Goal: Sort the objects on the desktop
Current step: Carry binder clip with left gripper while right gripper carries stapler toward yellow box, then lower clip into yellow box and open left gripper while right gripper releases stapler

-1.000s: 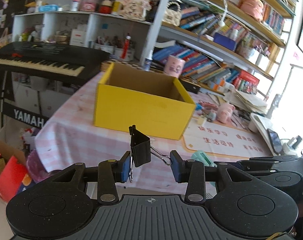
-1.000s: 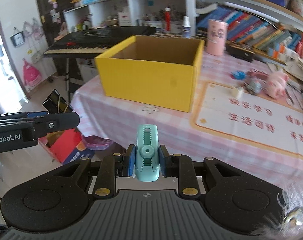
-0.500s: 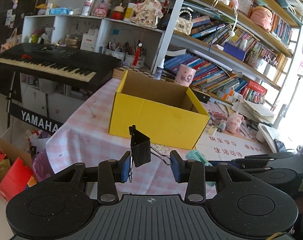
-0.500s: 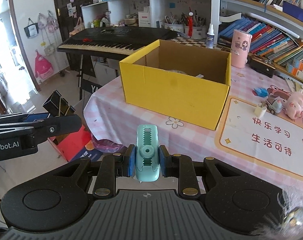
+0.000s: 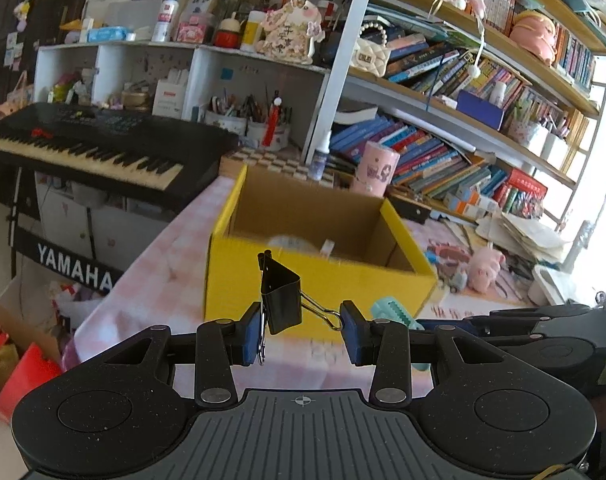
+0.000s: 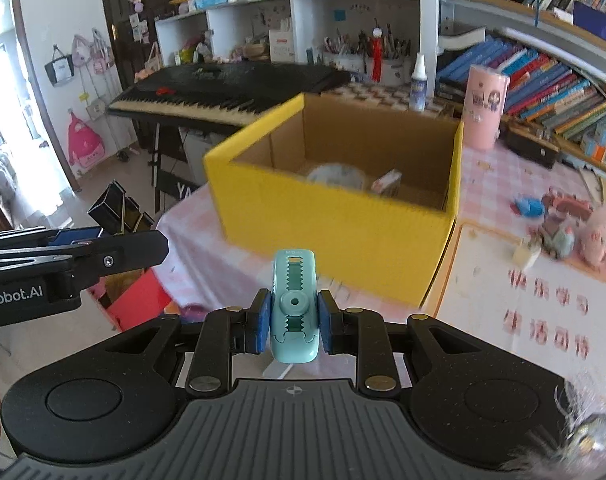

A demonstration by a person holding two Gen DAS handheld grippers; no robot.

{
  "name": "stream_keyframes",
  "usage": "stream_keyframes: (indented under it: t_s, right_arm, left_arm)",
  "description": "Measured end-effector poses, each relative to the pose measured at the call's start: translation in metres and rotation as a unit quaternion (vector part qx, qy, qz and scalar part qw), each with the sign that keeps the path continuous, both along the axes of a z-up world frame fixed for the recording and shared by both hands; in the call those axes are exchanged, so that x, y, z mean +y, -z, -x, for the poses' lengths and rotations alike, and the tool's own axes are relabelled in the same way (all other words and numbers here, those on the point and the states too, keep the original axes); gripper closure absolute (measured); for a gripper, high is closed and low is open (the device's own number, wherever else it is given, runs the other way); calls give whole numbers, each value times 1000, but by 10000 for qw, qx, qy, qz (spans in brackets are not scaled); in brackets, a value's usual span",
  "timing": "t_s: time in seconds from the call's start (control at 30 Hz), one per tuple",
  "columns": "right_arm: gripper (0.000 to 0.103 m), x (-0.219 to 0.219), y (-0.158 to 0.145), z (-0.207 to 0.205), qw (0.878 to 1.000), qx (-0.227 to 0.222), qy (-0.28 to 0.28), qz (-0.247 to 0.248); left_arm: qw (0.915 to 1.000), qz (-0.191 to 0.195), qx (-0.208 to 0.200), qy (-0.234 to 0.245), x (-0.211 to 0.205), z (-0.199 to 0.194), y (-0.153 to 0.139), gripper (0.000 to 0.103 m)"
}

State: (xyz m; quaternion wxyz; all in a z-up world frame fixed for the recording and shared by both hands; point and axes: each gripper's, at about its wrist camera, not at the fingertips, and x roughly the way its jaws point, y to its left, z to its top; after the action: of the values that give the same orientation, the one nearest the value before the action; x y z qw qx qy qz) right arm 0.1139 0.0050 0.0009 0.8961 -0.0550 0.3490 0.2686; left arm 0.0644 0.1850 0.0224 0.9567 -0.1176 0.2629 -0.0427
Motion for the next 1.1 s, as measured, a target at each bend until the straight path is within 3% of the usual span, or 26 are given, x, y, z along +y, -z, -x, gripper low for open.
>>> stream_keyframes:
  t_s: [0.33, 0.57, 0.8, 1.0, 1.1]
  right_arm:
    - [80, -11, -30, -74, 9987, -453, -139, -200]
    - [80, -16, -24, -130, 9985, -427, -301, -182]
    - [80, -4, 1, -171, 9912, -378, -1167, 488]
    - [80, 5, 25, -192, 9730, -149, -1987, 1162]
    - [80, 12, 33, -198, 9591, -180, -2400, 1489]
  left_arm:
    - [9993, -180, -275, -158, -15, -69, -18, 63]
    - [9993, -185, -153, -278, -26, -120, -8, 63]
    - [9968, -693, 302, -244, -39, -151, 19, 63]
    - [9937, -670, 845, -309, -41, -168, 36, 63]
    - [9904, -875, 1048, -202, -47, -175, 41, 63]
